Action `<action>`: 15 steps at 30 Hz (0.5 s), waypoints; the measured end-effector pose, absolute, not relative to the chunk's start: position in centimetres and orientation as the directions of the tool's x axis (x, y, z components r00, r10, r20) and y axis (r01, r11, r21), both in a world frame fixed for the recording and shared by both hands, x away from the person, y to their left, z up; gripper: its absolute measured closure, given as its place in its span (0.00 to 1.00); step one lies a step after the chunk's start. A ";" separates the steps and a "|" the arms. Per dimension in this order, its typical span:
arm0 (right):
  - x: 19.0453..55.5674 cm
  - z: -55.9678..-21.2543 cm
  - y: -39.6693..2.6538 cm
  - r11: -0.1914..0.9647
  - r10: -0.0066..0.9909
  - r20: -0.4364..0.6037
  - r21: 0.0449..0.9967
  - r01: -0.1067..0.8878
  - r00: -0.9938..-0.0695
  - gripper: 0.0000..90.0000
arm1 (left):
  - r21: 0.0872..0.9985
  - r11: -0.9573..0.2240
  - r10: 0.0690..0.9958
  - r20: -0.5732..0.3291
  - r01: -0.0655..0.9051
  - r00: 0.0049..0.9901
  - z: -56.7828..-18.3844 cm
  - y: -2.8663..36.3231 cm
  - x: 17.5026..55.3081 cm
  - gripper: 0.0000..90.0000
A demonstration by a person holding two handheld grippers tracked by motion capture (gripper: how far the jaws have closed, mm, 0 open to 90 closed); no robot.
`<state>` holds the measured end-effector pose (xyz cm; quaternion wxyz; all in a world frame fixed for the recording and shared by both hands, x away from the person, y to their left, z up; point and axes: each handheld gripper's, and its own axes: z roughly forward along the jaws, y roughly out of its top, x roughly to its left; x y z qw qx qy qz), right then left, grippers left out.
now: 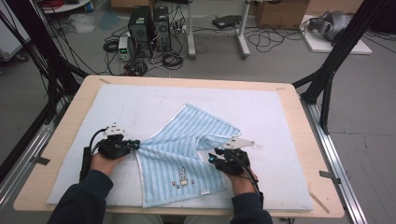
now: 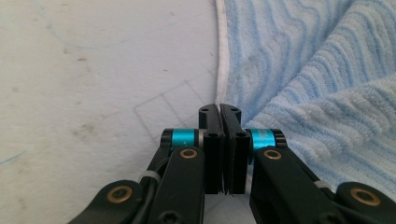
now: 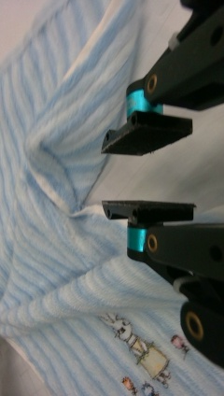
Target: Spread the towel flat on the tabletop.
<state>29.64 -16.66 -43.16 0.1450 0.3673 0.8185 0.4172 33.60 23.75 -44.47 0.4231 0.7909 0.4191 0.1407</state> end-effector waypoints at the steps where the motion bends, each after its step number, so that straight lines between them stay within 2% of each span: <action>1: 30.0 -43.2 -15.9 0.390 0.712 0.075 0.784 0.482 -0.698 0.75 | 0.787 -0.286 0.784 -0.135 0.546 0.606 -44.5 23.9 33.6 0.97; 4: 31.0 -43.5 -13.6 0.428 0.687 0.077 0.761 0.488 -0.723 0.71 | 0.781 -0.288 0.786 -0.138 0.555 0.602 -44.6 24.0 33.6 0.92; 7: 31.5 -44.3 -12.1 0.478 0.681 0.054 0.723 0.499 -0.730 0.70 | 0.789 -0.253 0.806 -0.148 0.560 0.573 -44.5 24.1 33.5 0.69; 8: 31.4 -44.5 -11.9 0.482 0.685 0.049 0.718 0.502 -0.727 0.74 | 0.796 -0.239 0.810 -0.152 0.556 0.566 -44.4 24.2 33.4 0.64; 10: 31.2 -44.3 -12.0 0.494 0.668 0.049 0.716 0.493 -0.742 0.93 | 0.802 -0.232 0.814 -0.149 0.550 0.561 -44.3 24.4 33.3 0.57; 11: 31.0 -44.3 -12.0 0.510 0.661 0.031 0.714 0.480 -0.750 0.96 | 0.802 -0.227 0.818 -0.152 0.553 0.555 -44.3 24.5 33.2 0.54; 15: 30.6 -44.3 -12.6 0.530 0.664 -0.020 0.718 0.452 -0.748 0.97 | 0.814 -0.206 0.817 -0.163 0.543 0.554 -44.3 24.7 32.8 0.54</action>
